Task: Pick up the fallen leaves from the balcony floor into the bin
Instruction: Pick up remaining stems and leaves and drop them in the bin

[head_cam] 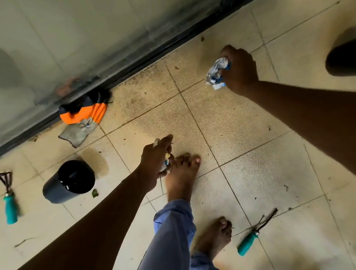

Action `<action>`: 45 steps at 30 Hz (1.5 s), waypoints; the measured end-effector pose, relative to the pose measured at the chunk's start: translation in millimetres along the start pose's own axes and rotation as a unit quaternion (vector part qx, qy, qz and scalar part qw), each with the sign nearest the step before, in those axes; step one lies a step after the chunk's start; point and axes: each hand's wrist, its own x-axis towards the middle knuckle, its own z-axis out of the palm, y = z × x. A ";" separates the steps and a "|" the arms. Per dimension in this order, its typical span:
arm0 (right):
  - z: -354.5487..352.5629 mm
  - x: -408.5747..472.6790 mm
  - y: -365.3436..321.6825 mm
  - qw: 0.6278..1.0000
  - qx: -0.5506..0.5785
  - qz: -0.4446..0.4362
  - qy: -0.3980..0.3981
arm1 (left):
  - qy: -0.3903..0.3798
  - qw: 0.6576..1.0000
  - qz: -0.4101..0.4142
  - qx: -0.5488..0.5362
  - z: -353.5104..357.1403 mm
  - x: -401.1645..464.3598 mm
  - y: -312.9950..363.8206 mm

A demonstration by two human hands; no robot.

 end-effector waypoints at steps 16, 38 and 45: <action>-65.7 -315.9 -140.1 0.963 0.262 -0.060 -0.036 | 0.025 0.936 0.005 -0.352 95.2 -263.5 51.7; -262.1 -595.5 -409.4 0.907 0.231 -0.219 -0.277 | 0.020 0.682 0.173 -0.710 -0.7 -709.6 -87.2; -210.2 -653.9 -509.5 0.865 0.047 -0.370 -0.335 | 0.095 0.573 0.242 -0.777 -86.4 -759.2 -147.4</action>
